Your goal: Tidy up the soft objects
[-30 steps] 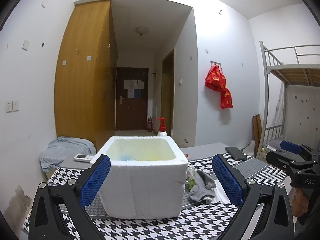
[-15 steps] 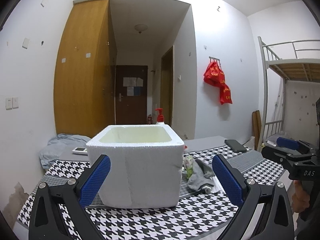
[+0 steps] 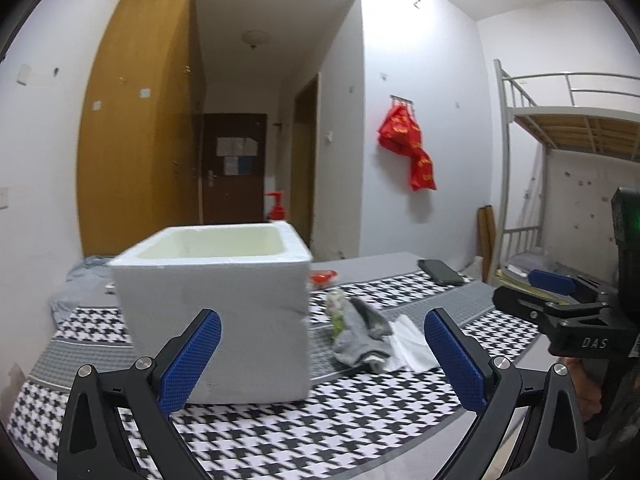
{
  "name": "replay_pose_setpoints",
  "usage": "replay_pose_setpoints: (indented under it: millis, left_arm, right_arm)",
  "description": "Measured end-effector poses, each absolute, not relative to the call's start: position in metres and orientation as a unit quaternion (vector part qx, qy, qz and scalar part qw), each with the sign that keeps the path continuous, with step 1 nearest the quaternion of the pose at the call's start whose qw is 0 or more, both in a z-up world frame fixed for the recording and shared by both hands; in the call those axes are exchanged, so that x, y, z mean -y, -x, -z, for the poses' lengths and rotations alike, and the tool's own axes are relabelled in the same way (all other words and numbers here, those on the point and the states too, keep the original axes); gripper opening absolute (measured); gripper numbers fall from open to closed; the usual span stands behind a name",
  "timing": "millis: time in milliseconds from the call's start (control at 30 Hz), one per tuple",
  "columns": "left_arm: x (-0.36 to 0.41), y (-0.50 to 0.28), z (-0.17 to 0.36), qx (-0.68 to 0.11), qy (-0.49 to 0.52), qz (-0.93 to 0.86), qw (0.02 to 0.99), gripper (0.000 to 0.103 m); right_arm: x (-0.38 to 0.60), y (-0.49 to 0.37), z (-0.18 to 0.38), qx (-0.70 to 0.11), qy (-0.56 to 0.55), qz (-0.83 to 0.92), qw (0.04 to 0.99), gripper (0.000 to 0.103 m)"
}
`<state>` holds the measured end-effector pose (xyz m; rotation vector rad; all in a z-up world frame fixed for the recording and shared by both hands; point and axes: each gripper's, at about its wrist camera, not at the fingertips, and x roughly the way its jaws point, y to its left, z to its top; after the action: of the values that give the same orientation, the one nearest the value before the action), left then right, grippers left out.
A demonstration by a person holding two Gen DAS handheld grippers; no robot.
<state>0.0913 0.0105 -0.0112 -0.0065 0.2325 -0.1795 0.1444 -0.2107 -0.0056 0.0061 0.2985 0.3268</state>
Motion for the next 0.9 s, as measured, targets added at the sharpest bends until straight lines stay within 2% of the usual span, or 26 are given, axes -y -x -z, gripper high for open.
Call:
replay_pose_setpoints:
  millis: [900]
  left_arm:
    - [0.064,-0.141,0.026,-0.179,-0.021,0.177,0.968,0.102]
  right_arm:
    - [0.270,-0.164,0.023,-0.185,-0.028,-0.107,0.977,0.103]
